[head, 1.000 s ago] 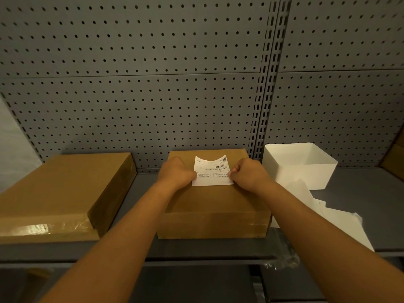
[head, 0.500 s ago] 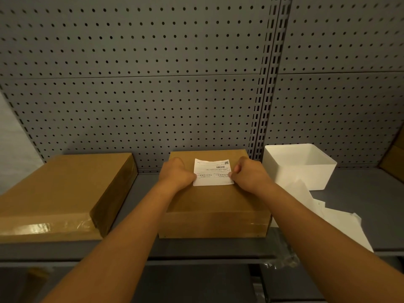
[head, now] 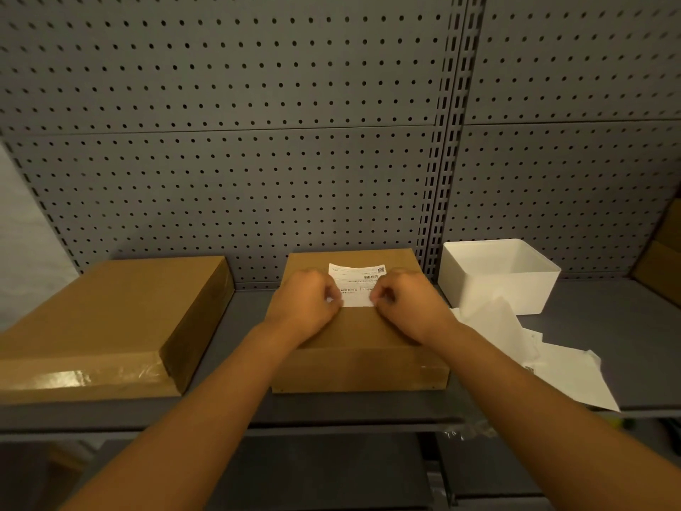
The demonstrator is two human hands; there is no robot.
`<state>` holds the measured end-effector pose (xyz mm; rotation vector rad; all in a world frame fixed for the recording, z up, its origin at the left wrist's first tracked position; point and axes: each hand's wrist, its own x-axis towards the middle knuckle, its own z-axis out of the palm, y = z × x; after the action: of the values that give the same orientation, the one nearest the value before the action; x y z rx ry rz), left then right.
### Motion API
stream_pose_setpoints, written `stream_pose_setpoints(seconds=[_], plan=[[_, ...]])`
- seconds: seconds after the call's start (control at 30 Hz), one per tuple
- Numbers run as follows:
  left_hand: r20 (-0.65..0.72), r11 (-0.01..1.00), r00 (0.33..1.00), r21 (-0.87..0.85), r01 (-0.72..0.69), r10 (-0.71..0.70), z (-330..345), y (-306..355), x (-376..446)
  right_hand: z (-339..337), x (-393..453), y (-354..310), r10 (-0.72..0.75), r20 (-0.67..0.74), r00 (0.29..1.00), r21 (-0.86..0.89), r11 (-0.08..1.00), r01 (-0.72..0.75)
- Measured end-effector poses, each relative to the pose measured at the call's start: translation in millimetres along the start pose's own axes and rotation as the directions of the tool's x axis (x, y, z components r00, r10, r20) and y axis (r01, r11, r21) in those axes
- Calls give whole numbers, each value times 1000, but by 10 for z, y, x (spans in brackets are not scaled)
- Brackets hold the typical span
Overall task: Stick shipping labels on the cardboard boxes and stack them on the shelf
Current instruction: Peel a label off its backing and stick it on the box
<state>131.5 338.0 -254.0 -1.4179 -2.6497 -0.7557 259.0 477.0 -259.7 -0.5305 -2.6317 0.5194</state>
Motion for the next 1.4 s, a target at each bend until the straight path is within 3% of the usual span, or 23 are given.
stream_pose_setpoints(seconds=[0.13, 0.3, 0.47, 0.67, 0.87, 0.93, 1.07, 1.17, 1.27, 1.4], plan=[[-41, 1000, 999, 0, 26, -26, -90, -127, -47, -121, -42, 120, 52, -56, 997, -53, 997, -55], [76, 984, 982, 32, -178, 175, 58, 103, -142, 118, -86, -104, -149, 101, 984, -39, 987, 154], [29, 988, 993, 101, -120, 118, -76, -103, -163, -131, -179, 71, -40, 54, 998, -115, 992, 46], [69, 981, 981, 65, -183, 179, -5, 64, -167, -45, -191, -126, -114, 120, 986, -59, 991, 122], [5, 988, 995, 120, -99, 99, -109, -42, -92, -192, -180, 106, 50, 31, 998, -67, 997, -48], [20, 984, 990, 103, -143, 142, -54, 11, -54, -126, -135, 39, 12, 15, 1000, -66, 998, -11], [104, 977, 974, 56, -208, 201, 121, 78, 25, 72, -16, -113, -115, 126, 985, -96, 987, 128], [74, 980, 982, 91, -179, 173, 135, -13, 29, 37, -5, -7, -54, 147, 988, -170, 982, 79], [0, 981, 988, 115, -155, 156, 102, -116, 40, -39, -3, 146, 9, 76, 997, -220, 975, 8], [70, 974, 975, 68, -215, 211, 147, 29, 132, 79, 87, 23, -61, 110, 992, -137, 988, 76]])
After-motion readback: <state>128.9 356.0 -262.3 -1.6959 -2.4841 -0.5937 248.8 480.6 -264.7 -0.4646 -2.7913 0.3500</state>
